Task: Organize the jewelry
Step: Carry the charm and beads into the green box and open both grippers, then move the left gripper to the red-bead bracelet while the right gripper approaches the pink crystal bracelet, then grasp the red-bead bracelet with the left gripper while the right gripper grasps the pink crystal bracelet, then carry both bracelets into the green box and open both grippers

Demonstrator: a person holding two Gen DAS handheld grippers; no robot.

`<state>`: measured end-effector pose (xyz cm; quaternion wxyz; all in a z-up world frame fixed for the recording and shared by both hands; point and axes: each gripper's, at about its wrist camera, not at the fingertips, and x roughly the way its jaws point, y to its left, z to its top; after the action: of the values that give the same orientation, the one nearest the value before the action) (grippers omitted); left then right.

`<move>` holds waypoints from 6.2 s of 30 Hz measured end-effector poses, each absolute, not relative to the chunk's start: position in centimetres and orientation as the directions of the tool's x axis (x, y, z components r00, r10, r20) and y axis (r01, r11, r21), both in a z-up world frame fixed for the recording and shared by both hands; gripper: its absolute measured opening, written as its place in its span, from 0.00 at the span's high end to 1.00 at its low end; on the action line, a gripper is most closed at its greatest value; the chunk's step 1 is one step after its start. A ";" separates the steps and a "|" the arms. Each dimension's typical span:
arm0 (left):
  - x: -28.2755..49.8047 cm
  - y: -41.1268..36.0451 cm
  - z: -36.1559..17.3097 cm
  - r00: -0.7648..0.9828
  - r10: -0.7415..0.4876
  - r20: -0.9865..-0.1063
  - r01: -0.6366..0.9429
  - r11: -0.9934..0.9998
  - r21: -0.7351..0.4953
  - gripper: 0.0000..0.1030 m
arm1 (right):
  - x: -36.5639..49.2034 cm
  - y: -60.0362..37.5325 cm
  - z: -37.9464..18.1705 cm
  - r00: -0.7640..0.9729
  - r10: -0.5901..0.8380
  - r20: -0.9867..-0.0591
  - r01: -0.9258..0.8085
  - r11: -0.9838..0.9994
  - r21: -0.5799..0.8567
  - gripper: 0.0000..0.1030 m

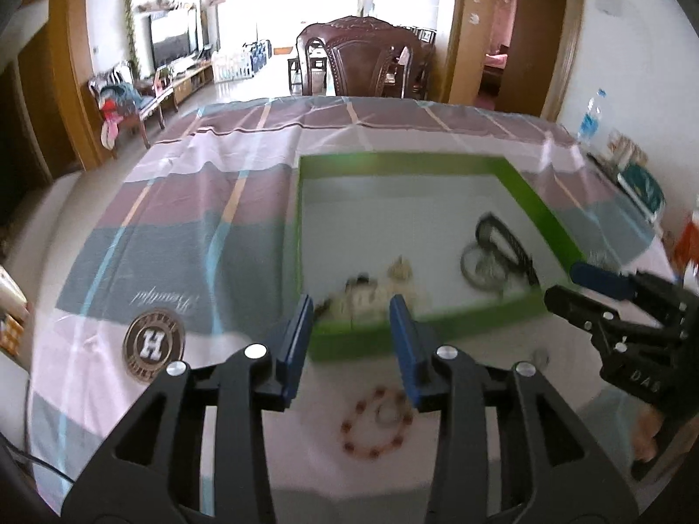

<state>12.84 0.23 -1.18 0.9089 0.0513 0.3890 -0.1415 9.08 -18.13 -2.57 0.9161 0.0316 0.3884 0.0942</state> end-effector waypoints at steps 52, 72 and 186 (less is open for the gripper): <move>5.7 -1.7 -4.6 0.578 -0.274 -0.768 0.385 0.922 -0.039 0.92 | 5.3 -16.0 -4.4 0.657 0.161 -0.737 -0.176 0.983 0.057 0.95; 8.1 1.7 -9.5 0.499 -0.233 -0.835 0.292 0.952 -0.091 0.92 | 9.9 -13.7 -10.3 0.530 0.108 -0.841 -0.174 0.985 0.017 0.82; 21.0 -4.6 -0.3 0.655 -0.280 -0.702 0.316 0.945 -0.082 0.92 | 16.4 -19.4 -1.8 0.739 0.149 -0.657 -0.074 0.987 0.140 0.92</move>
<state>21.03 -4.58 -0.27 0.9094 0.0239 0.3816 -0.1639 16.44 -19.40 -1.82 0.9309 0.0523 0.3564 0.0599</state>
